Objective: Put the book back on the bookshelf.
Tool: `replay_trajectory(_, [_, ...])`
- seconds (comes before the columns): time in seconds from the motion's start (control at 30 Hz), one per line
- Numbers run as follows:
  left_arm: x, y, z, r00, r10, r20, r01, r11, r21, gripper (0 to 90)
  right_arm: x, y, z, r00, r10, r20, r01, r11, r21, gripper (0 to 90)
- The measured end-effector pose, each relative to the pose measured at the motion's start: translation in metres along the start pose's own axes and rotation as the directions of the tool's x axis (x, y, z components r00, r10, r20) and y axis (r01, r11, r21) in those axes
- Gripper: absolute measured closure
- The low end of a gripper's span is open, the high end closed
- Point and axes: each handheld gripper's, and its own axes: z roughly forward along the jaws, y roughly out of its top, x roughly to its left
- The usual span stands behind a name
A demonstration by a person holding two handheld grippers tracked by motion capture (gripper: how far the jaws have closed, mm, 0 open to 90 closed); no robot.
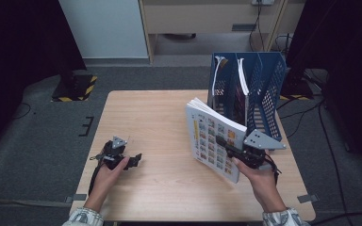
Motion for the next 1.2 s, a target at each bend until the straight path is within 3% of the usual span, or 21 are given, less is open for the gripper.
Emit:
replay_trajectory(0.73, [0.0,0.0,0.0,1.0,0.0,-0.001,0.0,1.0,-0.001,5.7,-0.019,-0.005,-0.048,0.9976,0.022,0.066,-0.021,1.0,-0.018,73.7])
replay_trajectory(1.2, [0.0,0.0,0.0,1.0,-0.002,-0.001,0.002,1.0,-0.003,5.8,-0.03,-0.005,-0.06,0.9934,0.049,0.103,-0.047,0.999,-0.026,73.7])
